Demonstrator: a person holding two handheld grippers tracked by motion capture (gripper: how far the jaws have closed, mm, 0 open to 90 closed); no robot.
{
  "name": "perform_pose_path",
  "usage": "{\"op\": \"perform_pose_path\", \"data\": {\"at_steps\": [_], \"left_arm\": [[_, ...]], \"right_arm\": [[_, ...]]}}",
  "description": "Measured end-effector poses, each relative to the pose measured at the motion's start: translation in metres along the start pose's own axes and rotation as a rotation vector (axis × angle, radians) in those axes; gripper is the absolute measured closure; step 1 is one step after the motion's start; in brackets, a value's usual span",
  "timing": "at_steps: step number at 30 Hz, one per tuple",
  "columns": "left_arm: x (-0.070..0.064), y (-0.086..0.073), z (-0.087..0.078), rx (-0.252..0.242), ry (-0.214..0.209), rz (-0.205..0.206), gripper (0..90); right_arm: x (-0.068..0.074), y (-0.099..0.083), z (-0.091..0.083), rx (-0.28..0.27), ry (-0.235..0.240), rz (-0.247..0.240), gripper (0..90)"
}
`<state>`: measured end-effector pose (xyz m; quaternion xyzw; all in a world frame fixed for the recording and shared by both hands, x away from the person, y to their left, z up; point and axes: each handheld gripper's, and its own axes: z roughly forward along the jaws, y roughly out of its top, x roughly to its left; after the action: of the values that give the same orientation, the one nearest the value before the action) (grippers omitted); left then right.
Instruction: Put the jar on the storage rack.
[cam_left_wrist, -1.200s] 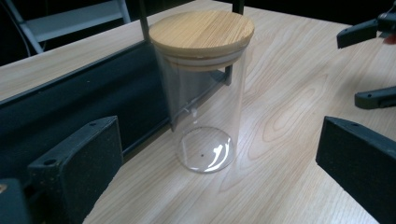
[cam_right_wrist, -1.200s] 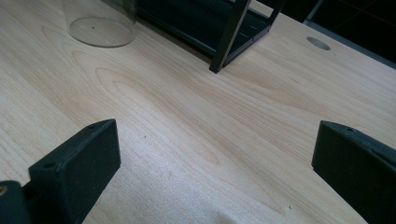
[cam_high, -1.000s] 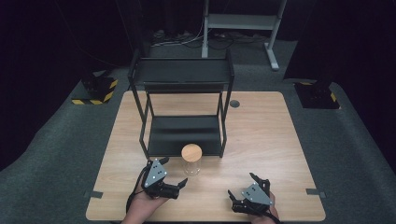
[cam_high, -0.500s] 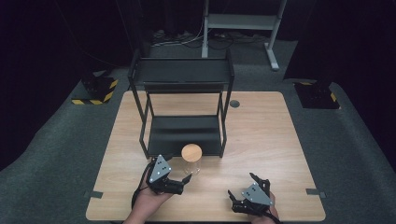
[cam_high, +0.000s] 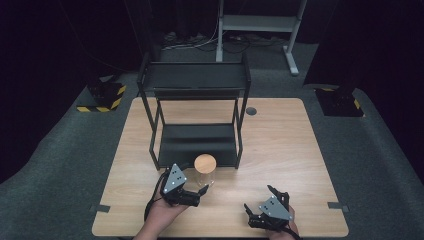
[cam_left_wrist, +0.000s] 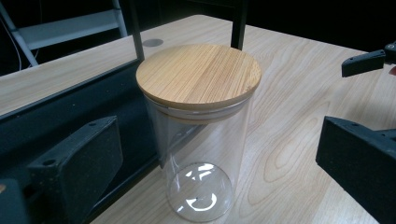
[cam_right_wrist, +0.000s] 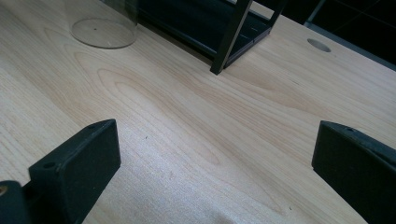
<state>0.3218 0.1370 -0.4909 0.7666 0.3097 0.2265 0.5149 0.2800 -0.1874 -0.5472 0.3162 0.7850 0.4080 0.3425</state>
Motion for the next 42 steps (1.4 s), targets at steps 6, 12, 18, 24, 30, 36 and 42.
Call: {"op": "perform_pose_path", "data": {"at_steps": [6, 12, 18, 24, 30, 36, 42], "left_arm": [[0.000, 0.000, 0.006, -0.001, 0.001, -0.001, 0.7], [0.003, 0.000, 0.012, -0.013, -0.002, -0.024, 0.7], [0.004, -0.002, 0.016, -0.012, -0.004, -0.029, 0.7], [0.006, -0.004, 0.017, -0.015, -0.004, -0.037, 0.7], [0.006, -0.006, 0.021, -0.011, -0.008, -0.038, 0.7], [0.007, -0.008, 0.027, -0.013, -0.007, -0.051, 1.1], [0.008, -0.007, 0.033, -0.023, -0.005, -0.066, 3.7]], "right_arm": [[0.000, 0.000, 0.000, 0.006, 0.004, 0.001, 0.3], [0.000, 0.000, 0.001, 0.009, 0.008, -0.003, 0.3], [0.000, 0.000, 0.000, 0.007, 0.006, -0.001, 0.3], [0.000, 0.000, 0.001, 0.007, 0.007, -0.004, 0.3], [0.000, 0.000, 0.001, 0.009, 0.006, -0.001, 0.3], [0.000, 0.000, 0.001, 0.008, 0.007, 0.000, 0.3], [-0.001, 0.000, 0.000, 0.009, 0.007, 0.005, 0.3]]}}
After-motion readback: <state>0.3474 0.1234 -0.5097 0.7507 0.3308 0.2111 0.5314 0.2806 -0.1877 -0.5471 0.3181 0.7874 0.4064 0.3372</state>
